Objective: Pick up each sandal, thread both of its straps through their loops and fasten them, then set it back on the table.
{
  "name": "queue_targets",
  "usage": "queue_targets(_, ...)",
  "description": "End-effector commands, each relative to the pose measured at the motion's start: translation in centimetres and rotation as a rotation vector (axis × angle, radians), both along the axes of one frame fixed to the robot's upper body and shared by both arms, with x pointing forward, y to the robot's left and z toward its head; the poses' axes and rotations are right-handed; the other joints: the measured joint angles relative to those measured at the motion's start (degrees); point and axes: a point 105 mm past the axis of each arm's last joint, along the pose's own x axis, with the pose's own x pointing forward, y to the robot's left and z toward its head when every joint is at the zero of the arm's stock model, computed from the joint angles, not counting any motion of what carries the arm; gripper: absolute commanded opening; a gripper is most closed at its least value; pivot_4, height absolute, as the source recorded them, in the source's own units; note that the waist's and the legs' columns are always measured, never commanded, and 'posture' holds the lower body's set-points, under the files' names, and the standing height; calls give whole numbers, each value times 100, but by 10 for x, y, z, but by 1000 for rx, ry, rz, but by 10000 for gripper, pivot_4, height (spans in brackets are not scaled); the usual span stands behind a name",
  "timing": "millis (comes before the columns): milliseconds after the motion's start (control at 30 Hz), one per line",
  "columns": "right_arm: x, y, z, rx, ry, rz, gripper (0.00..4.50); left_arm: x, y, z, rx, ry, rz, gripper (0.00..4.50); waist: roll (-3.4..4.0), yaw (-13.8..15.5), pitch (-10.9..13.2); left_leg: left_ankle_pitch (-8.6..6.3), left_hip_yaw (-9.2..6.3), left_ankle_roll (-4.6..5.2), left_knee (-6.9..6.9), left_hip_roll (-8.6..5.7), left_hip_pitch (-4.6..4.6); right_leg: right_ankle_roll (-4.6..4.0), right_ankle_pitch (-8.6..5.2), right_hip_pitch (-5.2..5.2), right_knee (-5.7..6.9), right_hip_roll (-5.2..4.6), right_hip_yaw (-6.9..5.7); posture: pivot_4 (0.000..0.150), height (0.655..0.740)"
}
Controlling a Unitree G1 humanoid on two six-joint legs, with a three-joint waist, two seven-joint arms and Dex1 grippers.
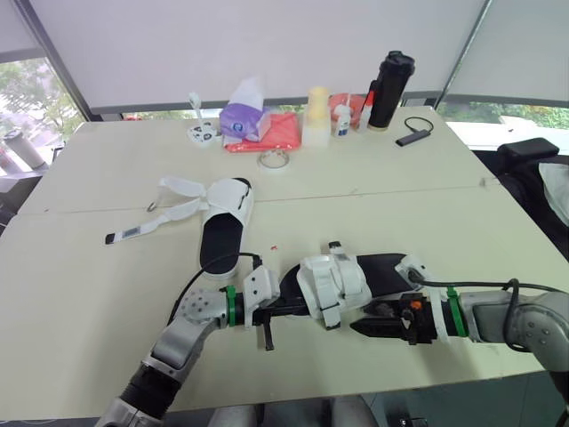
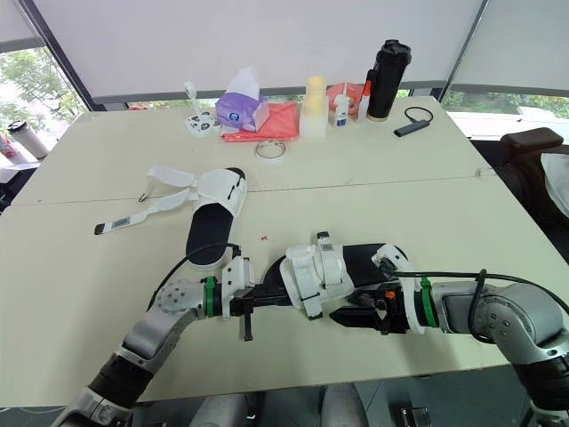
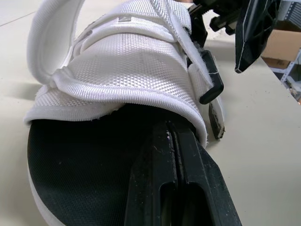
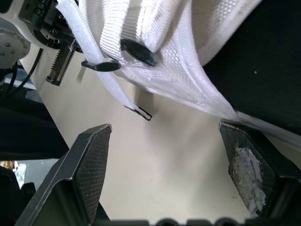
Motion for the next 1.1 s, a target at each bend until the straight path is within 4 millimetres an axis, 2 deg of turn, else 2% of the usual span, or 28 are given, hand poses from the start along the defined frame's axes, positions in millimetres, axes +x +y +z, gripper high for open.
queue_targets(33, -9, 16, 5, 20, -24, 77, 39229, 3, 3, 1, 3, -8, 16, 0, 0, 0, 0, 0, 0, 0, -2, 0, 0, 0, 0, -1, 0, 0, 0, 1500, 7400)
queue_targets(267, -6, 37, -1, 54, -32, 95, 39229, 5, 3, 1, 5, -12, 18, 0, 1, -2, 0, 0, -2, 0, -2, -1, 0, 0, 0, -1, 0, 1, -1, 1500, 7400)
queue_targets(667, -4, 52, -2, 84, -32, 130, 39229, 6, 4, 2, 6, -13, 24, 0, 1, -13, 0, 0, -3, 0, -2, -3, 1, 0, 2, -2, 3, 8, -1, 1500, 7400)
queue_targets(733, -5, 55, -2, 88, -31, 139, 33783, 7, 5, 2, 6, -14, 26, 0, 1, -10, 0, 0, -3, 0, -2, -2, 2, -1, 2, -3, 5, 8, -1, 1500, 7400)
queue_targets(800, -6, 56, -2, 91, -29, 142, 26190, 7, 5, 2, 6, -14, 26, 0, 1, -6, 0, 0, -3, 0, -2, -3, 1, -1, 2, -4, 4, 8, -1, 1500, 7400)
queue_targets(867, -7, 58, -2, 94, -26, 147, 14757, 7, 5, 2, 5, -14, 27, 0, 1, -5, 0, 0, -3, 0, -3, -3, 0, 0, 2, -5, 4, 8, -1, 1500, 7400)
queue_targets(967, -10, 61, -1, 101, -26, 157, 722, 6, 5, 2, 5, -14, 29, 0, 1, -5, 0, 0, -3, 0, -3, -4, 0, 0, 2, -5, 4, 8, -1, 1500, 7400)
queue_targets(1100, -21, 59, 5, 94, -16, 197, 722, 6, 5, 2, 6, -14, 31, 0, 1, -4, 0, 0, -3, 0, -3, -3, 0, 0, 2, -5, 4, 8, -2, 1500, 7400)
